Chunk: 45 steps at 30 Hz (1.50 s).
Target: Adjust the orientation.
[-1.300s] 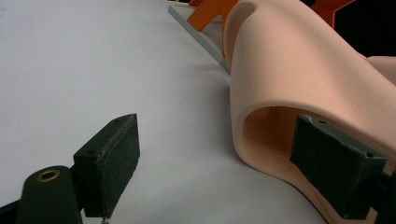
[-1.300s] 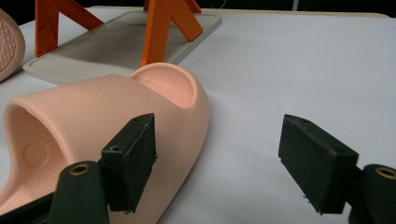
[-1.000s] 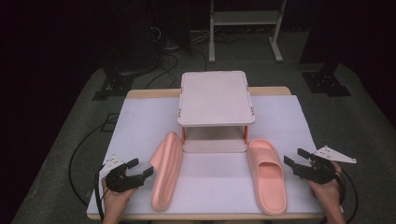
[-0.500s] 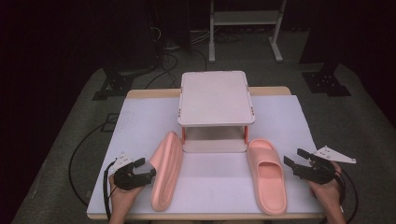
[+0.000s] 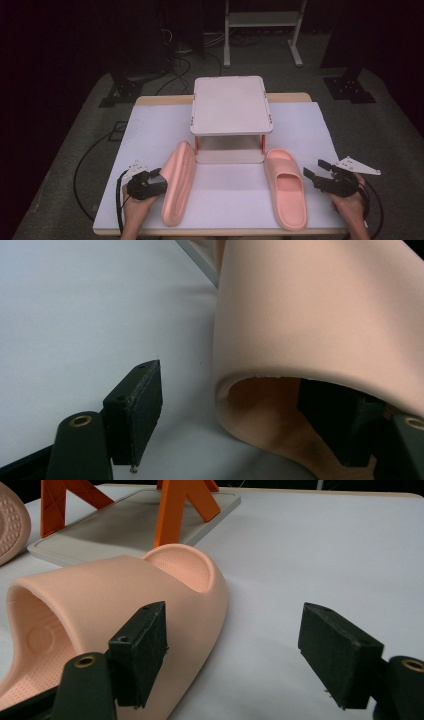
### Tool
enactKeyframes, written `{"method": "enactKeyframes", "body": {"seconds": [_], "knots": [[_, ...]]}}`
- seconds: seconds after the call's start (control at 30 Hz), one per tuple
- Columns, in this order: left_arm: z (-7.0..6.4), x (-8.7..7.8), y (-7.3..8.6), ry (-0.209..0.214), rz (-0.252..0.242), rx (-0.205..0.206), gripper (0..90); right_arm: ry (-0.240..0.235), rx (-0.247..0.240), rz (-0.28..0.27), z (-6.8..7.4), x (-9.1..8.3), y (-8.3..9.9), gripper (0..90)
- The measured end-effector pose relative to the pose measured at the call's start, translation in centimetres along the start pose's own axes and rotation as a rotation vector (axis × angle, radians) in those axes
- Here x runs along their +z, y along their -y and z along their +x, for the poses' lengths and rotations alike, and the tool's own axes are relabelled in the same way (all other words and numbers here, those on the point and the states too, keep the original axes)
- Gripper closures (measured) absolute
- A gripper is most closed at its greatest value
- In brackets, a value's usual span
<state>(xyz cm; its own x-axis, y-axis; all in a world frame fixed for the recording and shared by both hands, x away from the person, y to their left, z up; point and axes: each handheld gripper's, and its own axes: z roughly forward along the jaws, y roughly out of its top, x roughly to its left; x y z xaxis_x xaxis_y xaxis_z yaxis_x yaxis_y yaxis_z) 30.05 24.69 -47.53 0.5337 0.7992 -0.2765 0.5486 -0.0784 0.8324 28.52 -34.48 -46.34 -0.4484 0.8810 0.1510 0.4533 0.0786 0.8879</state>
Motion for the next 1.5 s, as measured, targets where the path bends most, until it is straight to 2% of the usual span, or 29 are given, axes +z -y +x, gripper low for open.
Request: {"method": "enactKeyframes", "body": {"seconds": [0.23,0.27,0.97,1.27,1.37,1.4,1.43,1.5], "knots": [[-0.3,0.6,-0.4,0.022,0.0,-0.011,28.0,-0.002,0.0,-0.001,0.0,0.0,0.0,27.2],[-0.4,0.7,-0.4,0.027,0.002,0.001,29.1,-0.002,-0.002,-0.003,-0.1,-0.1,0.1,27.2],[-2.3,0.5,-0.9,0.059,-0.027,0.035,29.1,-0.003,0.007,0.004,-0.3,-0.2,0.3,27.3],[-3.0,0.5,-1.2,0.08,-0.048,0.042,29.2,-0.003,0.007,0.003,-0.3,-0.2,0.3,27.3],[-3.1,0.5,-1.2,0.084,-0.053,0.034,29.2,-0.003,0.008,0.002,-0.3,-0.3,0.3,27.3],[-3.2,0.8,-1.2,0.102,-0.053,0.027,29.1,-0.003,0.007,0.001,-0.4,-0.3,0.3,27.3],[-3.2,0.8,-1.2,0.102,-0.053,0.027,27.6,-0.003,0.007,0.001,-0.4,-0.3,0.3,27.3],[-4.0,1.7,-1.4,0.127,-0.042,0.039,28.7,-0.001,0.009,-0.002,-0.4,-0.3,0.3,27.2]]}}
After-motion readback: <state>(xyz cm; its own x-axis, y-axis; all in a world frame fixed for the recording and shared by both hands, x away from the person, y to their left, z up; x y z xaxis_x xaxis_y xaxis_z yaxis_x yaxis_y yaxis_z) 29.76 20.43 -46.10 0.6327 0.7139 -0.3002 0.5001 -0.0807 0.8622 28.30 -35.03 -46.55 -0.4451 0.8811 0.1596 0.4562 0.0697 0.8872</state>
